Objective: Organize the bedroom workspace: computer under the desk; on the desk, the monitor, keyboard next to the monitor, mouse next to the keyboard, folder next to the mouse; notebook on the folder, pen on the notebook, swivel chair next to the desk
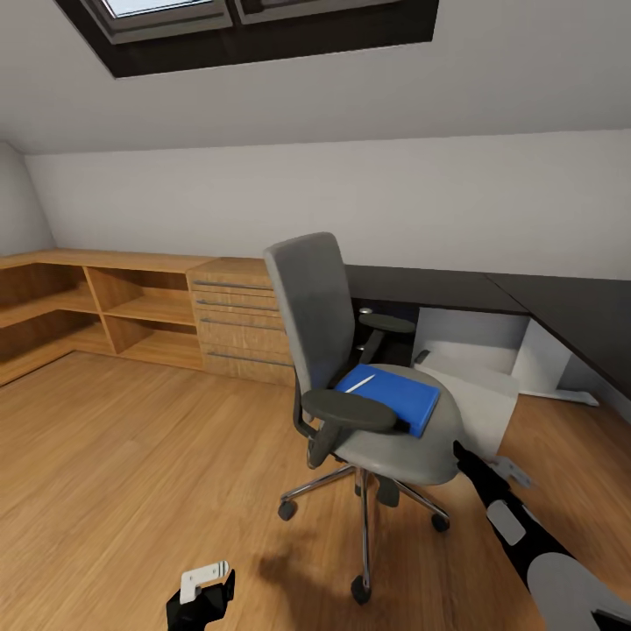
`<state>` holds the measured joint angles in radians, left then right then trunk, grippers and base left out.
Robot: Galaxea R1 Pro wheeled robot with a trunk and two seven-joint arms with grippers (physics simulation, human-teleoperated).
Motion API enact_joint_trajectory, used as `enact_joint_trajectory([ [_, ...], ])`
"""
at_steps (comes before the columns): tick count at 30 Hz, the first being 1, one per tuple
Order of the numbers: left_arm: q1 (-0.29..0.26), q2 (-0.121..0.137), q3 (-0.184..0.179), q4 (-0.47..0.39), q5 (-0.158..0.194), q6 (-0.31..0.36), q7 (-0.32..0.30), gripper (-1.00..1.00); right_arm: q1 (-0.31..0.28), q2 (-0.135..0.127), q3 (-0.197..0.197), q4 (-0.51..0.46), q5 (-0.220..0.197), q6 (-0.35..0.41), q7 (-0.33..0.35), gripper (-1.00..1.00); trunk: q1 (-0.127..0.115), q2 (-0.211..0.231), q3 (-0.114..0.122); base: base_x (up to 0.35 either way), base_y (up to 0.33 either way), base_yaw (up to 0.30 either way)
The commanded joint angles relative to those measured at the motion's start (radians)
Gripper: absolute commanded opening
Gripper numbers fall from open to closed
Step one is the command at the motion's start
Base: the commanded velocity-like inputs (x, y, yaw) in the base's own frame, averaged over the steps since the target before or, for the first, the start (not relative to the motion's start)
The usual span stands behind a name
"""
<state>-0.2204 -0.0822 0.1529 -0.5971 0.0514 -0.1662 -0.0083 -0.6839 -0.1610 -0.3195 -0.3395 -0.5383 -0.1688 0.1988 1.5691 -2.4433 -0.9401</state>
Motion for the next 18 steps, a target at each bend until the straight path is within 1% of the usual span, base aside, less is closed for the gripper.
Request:
enact_joint_trajectory([
  [1, 0.000, -0.001, 0.002, 0.000, 0.005, -0.003, -0.001, 1.00, 0.000, -0.012, -0.005, 0.024, -0.017, 0.012, 0.007, 1.00, 0.000, 0.000, -0.001, 0.000, 0.000, 0.000],
  [4, 0.000, -0.001, 0.002, 0.000, 0.005, -0.003, -0.001, 1.00, 0.000, -0.023, -0.005, 0.016, -0.034, 0.029, 0.008, 1.00, 0.000, 0.000, -0.001, 0.000, 0.000, 0.000],
  [9, 0.000, -0.001, 0.002, 0.000, 0.005, -0.003, -0.001, 1.00, 0.000, -0.034, -0.006, 0.002, -0.074, 0.046, 0.021, 1.00, 0.000, 0.000, -0.001, 0.000, 0.000, 0.000],
  [13, 0.000, -0.001, 0.002, 0.000, 0.006, -0.003, -0.001, 1.00, 0.000, -0.038, -0.006, -0.001, -0.085, 0.050, 0.041, 1.00, 0.000, 0.000, -0.001, 0.000, 0.000, 0.000],
  [18, 0.000, -0.001, 0.003, 0.000, 0.007, -0.003, -0.001, 1.00, 0.000, -0.040, -0.006, -0.002, -0.089, 0.051, 0.074, 1.00, 0.000, 0.000, -0.001, 0.000, 0.000, 0.000],
])
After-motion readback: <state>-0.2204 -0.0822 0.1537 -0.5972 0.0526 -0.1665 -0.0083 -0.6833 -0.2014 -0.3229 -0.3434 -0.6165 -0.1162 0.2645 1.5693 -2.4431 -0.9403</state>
